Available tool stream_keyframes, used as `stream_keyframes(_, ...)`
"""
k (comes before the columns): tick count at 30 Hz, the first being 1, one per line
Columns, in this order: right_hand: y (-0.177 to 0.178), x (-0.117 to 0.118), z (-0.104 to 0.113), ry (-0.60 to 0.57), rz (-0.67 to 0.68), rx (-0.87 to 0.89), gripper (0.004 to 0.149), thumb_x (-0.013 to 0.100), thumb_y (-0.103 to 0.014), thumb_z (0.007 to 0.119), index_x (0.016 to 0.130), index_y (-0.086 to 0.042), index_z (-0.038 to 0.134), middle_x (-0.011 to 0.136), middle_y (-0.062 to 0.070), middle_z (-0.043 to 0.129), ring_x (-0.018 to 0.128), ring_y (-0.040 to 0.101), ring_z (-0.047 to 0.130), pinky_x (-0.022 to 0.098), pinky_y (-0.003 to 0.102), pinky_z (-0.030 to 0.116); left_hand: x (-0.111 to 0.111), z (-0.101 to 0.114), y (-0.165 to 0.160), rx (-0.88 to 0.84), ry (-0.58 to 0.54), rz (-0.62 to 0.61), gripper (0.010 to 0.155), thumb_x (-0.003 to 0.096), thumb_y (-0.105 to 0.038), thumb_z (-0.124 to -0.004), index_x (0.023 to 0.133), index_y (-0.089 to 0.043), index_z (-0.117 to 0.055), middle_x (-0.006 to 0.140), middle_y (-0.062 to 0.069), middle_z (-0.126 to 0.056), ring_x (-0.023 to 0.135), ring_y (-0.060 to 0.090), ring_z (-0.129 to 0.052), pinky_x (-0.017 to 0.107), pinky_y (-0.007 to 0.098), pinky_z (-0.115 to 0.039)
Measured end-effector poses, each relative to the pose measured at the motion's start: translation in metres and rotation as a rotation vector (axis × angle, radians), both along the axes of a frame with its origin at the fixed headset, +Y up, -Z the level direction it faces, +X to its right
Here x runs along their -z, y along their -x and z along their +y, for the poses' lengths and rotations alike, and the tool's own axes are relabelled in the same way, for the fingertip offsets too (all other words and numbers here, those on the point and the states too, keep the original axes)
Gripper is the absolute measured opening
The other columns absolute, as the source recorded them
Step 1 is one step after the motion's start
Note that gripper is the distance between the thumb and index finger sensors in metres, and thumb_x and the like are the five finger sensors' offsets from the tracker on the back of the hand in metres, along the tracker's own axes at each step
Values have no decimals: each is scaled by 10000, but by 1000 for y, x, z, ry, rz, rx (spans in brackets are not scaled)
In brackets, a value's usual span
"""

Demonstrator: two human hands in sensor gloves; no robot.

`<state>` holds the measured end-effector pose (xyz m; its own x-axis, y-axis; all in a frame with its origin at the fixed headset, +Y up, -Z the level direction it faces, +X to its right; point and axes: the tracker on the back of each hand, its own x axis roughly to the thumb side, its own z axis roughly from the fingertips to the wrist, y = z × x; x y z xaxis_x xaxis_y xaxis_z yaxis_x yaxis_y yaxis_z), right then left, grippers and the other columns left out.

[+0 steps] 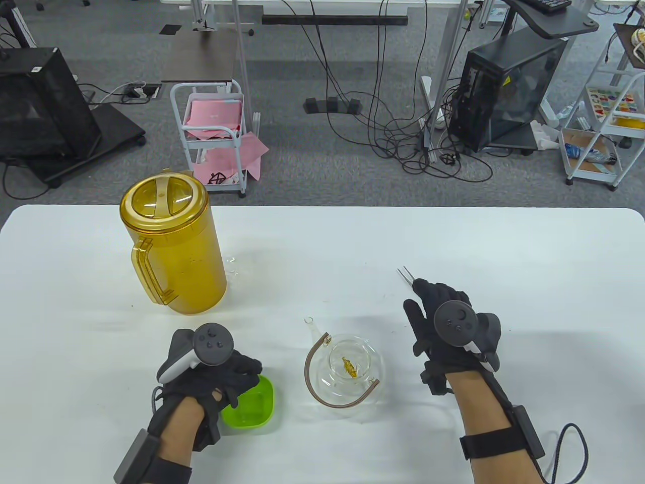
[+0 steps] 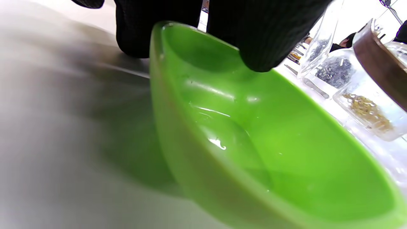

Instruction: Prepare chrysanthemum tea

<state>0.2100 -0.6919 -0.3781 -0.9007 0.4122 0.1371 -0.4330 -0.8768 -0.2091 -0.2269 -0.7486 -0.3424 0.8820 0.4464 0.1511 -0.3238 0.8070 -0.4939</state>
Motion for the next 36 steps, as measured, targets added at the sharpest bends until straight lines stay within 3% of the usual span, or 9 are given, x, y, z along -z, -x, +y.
stream_keyframes(3, -1, 0, 0, 0, -3, 2, 577, 564, -554, 677, 1067, -275, 634, 1040, 13, 723, 1045, 358, 711, 755, 657, 482, -2, 5, 0, -53, -64, 16, 671, 558, -558, -803, 1138, -282, -612, 1184, 146, -678, 1037, 473, -633, 756, 726, -392)
stream_keyframes(8, 1, 0, -1, 7, 7, -4, 573, 563, -554, 678, 1062, -274, 645, 1035, 14, 732, 1042, 356, 716, 755, 657, 484, -7, 21, 1, -124, -182, 54, 747, 569, -603, -726, 1182, -264, -467, 1259, 164, -508, 1114, 488, -476, 758, 711, -362)
stream_keyframes(14, 4, 1, -3, 16, 20, -8, 569, 563, -554, 678, 1058, -276, 650, 1029, 13, 741, 1038, 355, 723, 752, 658, 486, -30, 72, 3, -255, -694, 122, 777, 552, -610, -728, 1181, -271, -421, 1289, 131, -359, 1150, 455, -329, 777, 669, -326)
stream_keyframes(19, 7, 2, -5, 24, 33, -11, 566, 562, -554, 678, 1055, -277, 655, 1026, 13, 745, 1037, 353, 726, 752, 658, 488, -46, 100, 28, -393, -975, 313, 797, 549, -611, -732, 1180, -267, -387, 1289, 116, -254, 1152, 435, -237, 784, 640, -284)
stream_keyframes(21, 7, 2, -4, 22, 36, -10, 566, 563, -553, 678, 1055, -274, 659, 1024, 14, 748, 1036, 354, 728, 752, 658, 489, -46, 108, 41, -438, -1037, 402, 816, 550, -610, -733, 1181, -255, -357, 1281, 117, -200, 1144, 436, -198, 778, 636, -264)
stream_keyframes(24, 9, 0, -3, 14, 41, -3, 566, 562, -554, 678, 1055, -275, 659, 1024, 14, 748, 1035, 355, 729, 751, 657, 490, -37, 112, 63, -503, -1004, 570, 866, 554, -611, -728, 1178, -229, -264, 1259, 140, -129, 1125, 449, -136, 767, 632, -232)
stream_keyframes(27, 11, 0, -2, 11, 46, -2, 565, 563, -553, 678, 1054, -274, 660, 1022, 14, 750, 1033, 352, 732, 751, 658, 490, -16, 103, 81, -645, -849, 718, 898, 559, -609, -719, 1171, -194, -209, 1252, 169, -91, 1117, 468, -132, 761, 634, -226)
stream_keyframes(30, 14, -1, -2, 10, 57, -12, 566, 563, -554, 678, 1054, -275, 660, 1021, 15, 751, 1033, 353, 732, 751, 657, 491, 3, 94, 89, -823, -713, 829, 894, 563, -600, -716, 1169, -172, -216, 1255, 200, -173, 1115, 501, -194, 756, 653, -236)
stream_keyframes(36, 13, -1, -3, 16, 55, -8, 566, 563, -553, 678, 1054, -274, 661, 1023, 13, 749, 1032, 353, 733, 750, 657, 492, 23, 99, 97, -888, -735, 988, 825, 575, -583, -711, 1164, -183, -294, 1200, 198, -393, 1064, 506, -364, 725, 690, -247)
